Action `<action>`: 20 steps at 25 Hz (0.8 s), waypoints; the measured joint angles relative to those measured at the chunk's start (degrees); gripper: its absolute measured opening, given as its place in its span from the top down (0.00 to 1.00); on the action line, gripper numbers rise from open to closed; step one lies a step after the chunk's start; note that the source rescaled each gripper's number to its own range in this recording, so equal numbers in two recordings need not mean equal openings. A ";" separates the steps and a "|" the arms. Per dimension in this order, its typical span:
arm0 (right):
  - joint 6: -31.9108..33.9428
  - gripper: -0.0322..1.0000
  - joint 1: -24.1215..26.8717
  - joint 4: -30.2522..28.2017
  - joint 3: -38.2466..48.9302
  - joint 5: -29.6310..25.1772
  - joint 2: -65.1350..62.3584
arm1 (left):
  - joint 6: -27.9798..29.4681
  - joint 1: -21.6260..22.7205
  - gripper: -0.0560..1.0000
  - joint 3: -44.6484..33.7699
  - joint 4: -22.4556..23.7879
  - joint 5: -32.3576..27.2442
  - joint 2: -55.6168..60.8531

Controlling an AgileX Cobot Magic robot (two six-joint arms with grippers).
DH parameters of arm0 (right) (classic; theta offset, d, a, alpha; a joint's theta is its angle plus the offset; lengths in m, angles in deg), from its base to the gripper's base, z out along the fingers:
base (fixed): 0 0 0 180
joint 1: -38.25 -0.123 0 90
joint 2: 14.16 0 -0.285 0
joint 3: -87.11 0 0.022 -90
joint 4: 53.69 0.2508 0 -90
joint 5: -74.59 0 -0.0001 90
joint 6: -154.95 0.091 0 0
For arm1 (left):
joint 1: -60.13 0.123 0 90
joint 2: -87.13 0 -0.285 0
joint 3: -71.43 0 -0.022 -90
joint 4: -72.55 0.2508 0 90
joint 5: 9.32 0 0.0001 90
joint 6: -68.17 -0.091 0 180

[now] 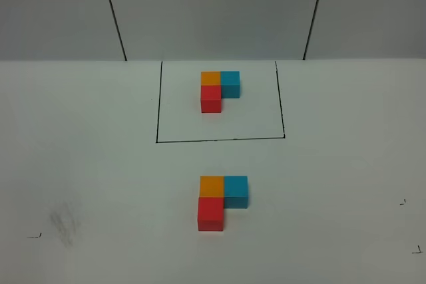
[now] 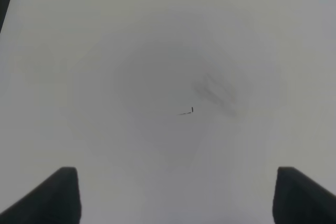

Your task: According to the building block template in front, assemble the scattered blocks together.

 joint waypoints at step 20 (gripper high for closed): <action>13.81 0.45 0.00 8.20 34.32 9.90 -23.93 | 0.00 0.00 0.01 0.00 0.00 0.00 0.00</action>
